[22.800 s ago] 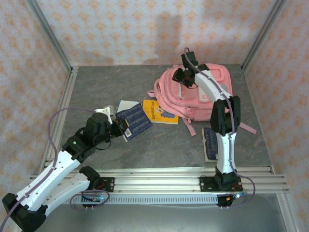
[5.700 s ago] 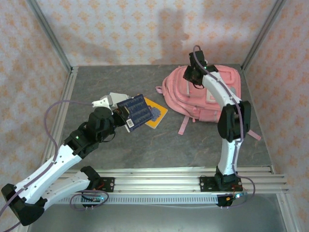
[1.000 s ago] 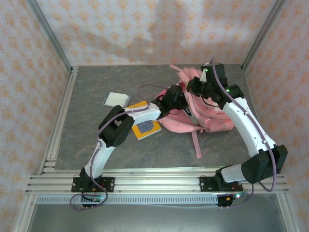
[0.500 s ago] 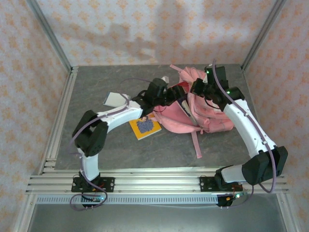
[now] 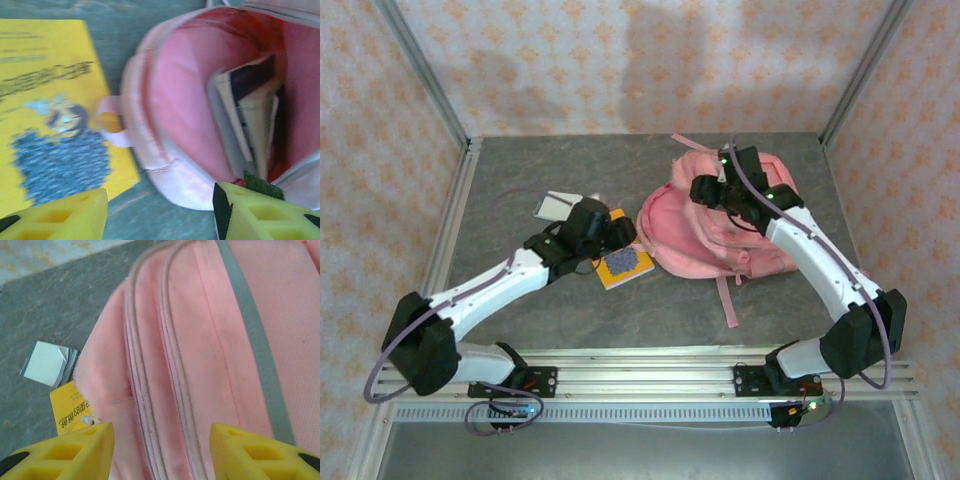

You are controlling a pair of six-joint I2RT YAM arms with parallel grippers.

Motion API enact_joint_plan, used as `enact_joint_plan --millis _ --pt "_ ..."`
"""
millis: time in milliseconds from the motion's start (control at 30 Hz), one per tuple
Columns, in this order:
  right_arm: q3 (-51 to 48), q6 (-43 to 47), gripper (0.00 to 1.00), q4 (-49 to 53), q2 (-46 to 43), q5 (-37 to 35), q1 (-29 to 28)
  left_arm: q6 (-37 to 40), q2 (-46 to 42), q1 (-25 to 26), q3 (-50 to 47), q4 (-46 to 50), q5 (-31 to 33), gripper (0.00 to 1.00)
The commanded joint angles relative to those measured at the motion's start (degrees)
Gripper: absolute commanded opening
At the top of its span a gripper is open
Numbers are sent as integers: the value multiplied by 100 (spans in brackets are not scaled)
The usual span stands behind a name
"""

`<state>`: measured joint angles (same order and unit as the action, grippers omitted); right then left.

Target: Pack books, pencil case, and school supplies into a backpack

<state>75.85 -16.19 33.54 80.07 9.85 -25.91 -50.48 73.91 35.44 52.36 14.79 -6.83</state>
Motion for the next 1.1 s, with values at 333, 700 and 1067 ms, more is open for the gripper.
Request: enact_joint_plan --millis 333,700,1067 --pt "29 38 38 -470 1182 -481 -1711 -444 -2625 -116 -1432 1800 1770 60" --pt "1591 -151 3 -26 3958 -764 -2509 -591 -3921 -112 -2034 1975 1983 59" --pt "1149 -243 0 205 4459 -876 -3004 -672 -3818 -116 -2230 1930 1709 58"
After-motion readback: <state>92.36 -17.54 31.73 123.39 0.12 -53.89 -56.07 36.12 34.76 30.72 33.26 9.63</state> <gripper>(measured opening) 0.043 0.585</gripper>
